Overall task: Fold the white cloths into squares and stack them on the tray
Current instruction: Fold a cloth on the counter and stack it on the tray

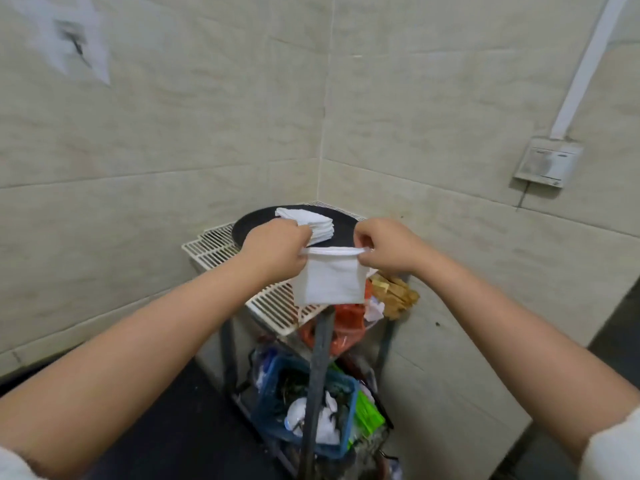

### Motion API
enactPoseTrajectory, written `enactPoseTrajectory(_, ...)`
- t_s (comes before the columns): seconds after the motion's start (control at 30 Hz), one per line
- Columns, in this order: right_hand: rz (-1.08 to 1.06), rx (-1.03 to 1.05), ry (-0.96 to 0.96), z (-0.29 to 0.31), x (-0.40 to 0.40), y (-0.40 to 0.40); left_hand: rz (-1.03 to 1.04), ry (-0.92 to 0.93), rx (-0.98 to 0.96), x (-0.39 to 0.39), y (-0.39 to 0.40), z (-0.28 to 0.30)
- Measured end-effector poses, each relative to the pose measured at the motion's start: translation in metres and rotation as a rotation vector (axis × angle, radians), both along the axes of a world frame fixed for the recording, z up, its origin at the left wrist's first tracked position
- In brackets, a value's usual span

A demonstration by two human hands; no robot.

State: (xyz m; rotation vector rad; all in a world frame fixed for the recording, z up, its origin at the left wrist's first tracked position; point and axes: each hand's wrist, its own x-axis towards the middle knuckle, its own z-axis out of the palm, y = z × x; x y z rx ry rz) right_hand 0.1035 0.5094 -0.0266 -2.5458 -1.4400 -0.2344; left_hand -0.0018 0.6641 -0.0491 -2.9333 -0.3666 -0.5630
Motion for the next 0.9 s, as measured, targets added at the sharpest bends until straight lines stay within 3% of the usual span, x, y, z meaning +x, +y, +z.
enactPoseTrajectory(0.3,0.133,0.066,0.024,0.016,0.141,0.090,0.223,0.039,0.033,0.120,0.062,0.027)
enactPoseTrajectory(0.43,0.223,0.203,-0.165,0.033,0.206,0.139,0.358,-0.130,0.054,0.173,0.091,0.043)
enactPoseTrajectory(0.57,0.359,0.403,-0.201,0.024,0.265,0.194,0.393,-0.295,0.191,0.220,0.121,0.039)
enactPoseTrajectory(0.67,0.530,0.456,-0.287,-0.015,0.299,0.214,0.367,-0.205,0.244,0.236,0.133,0.011)
enactPoseTrajectory(0.9,0.827,0.272,-0.351,-0.090,0.331,0.206,0.204,-0.001,0.277,0.236,0.122,-0.048)
